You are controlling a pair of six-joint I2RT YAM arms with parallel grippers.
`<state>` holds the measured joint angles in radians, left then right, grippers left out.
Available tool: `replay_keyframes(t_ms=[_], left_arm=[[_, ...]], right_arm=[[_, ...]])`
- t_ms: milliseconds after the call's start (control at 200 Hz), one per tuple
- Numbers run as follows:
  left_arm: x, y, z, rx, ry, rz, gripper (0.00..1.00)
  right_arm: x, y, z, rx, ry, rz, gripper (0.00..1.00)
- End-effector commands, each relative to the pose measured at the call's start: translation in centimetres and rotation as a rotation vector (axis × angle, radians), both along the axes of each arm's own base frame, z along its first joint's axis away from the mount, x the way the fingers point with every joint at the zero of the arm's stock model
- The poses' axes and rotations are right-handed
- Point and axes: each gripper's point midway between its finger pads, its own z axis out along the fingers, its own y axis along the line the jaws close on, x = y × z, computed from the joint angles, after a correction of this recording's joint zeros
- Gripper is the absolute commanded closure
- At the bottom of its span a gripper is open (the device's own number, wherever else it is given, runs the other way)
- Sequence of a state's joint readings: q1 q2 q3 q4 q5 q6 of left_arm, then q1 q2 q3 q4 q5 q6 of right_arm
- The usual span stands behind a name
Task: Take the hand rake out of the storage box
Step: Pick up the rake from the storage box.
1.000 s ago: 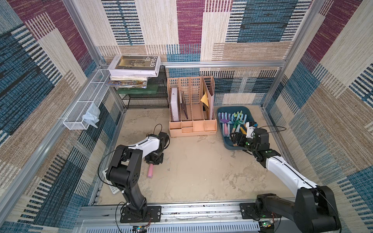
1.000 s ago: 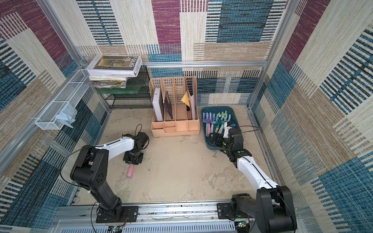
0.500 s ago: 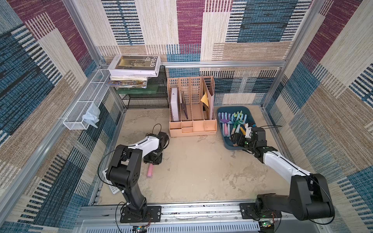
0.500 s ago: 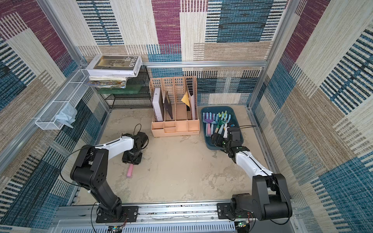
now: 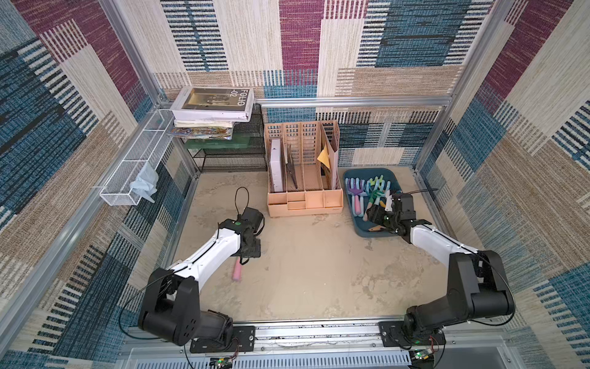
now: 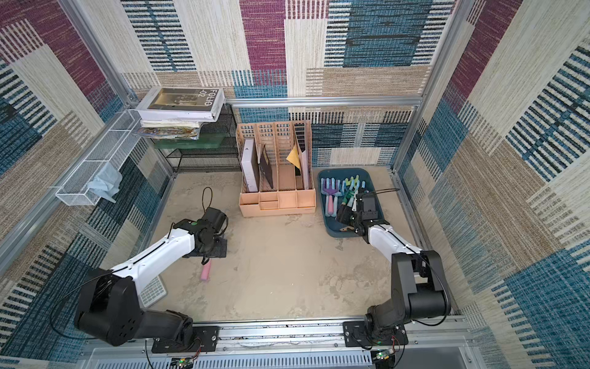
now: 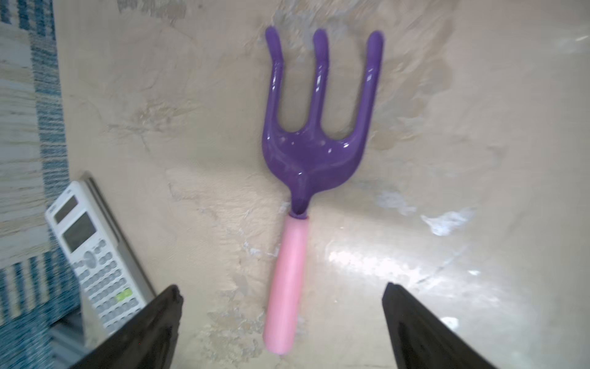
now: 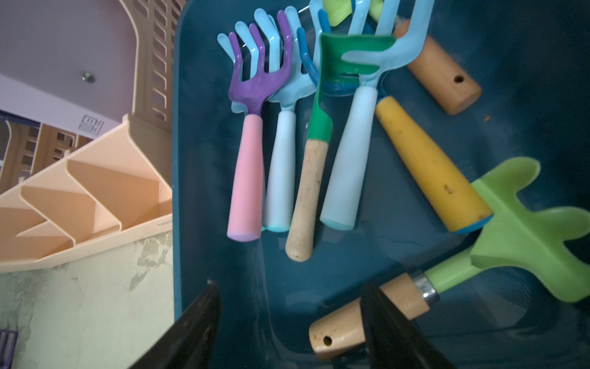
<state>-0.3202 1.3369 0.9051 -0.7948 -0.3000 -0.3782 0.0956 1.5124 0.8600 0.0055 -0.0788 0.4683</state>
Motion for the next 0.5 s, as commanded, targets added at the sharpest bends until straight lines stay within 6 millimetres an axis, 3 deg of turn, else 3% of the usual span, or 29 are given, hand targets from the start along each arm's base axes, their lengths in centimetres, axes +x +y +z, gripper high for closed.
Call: replay_keyframes(t_ms=[0, 60, 200, 496], left_arm=[[1.7, -5.2, 2.8, -0.287, -0.208, -0.162, 0.01], [1.5, -5.6, 4.3, -0.341, -0.317, -0.183, 0.01], [0.5, -4.1, 6.3, -0.344, -0.506, -0.152, 0.01], [-0.4, -3.9, 6.6, -0.365, -0.576, -0.161, 0.01]], right_arm=[[0.8, 0.0, -0.2, -0.024, 0.022, -0.019, 0.32], [1.7, 0.6, -0.4, -0.046, 0.038, -0.008, 0.32], [3.5, 2.7, -2.1, -0.072, 0.083, 0.038, 0.38], [6.8, 4.8, -5.7, -0.118, 0.176, 0.093, 0.52]])
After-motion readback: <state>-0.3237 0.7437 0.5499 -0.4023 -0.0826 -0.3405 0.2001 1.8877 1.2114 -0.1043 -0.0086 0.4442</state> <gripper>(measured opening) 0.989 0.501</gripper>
